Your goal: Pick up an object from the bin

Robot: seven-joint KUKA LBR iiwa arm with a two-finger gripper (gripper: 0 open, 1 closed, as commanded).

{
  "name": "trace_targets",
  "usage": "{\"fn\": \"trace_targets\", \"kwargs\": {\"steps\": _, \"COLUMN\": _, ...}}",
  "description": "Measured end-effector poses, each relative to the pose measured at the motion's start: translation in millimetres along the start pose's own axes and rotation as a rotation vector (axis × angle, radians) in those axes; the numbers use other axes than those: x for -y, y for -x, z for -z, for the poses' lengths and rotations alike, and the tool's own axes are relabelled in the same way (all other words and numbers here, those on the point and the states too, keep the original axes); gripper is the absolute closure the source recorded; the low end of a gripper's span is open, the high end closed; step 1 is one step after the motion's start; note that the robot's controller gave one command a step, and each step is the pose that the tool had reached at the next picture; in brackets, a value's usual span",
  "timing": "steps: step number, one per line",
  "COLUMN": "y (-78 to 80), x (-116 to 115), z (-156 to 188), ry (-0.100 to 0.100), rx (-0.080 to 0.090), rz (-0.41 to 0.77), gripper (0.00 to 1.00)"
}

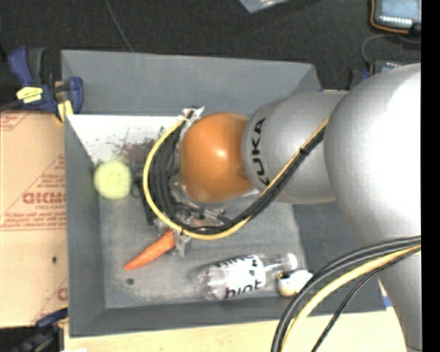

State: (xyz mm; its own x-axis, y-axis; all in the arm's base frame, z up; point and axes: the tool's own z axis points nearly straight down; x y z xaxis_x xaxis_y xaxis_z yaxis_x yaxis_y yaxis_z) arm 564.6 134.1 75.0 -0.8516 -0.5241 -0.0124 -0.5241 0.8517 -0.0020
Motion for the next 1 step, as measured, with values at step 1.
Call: {"fn": "trace_targets", "kwargs": {"steps": 1, "y": -0.6, "x": 0.0, "z": 14.2, "ry": 0.001, "rx": -0.003, "rz": -0.001, "gripper": 1.00}}
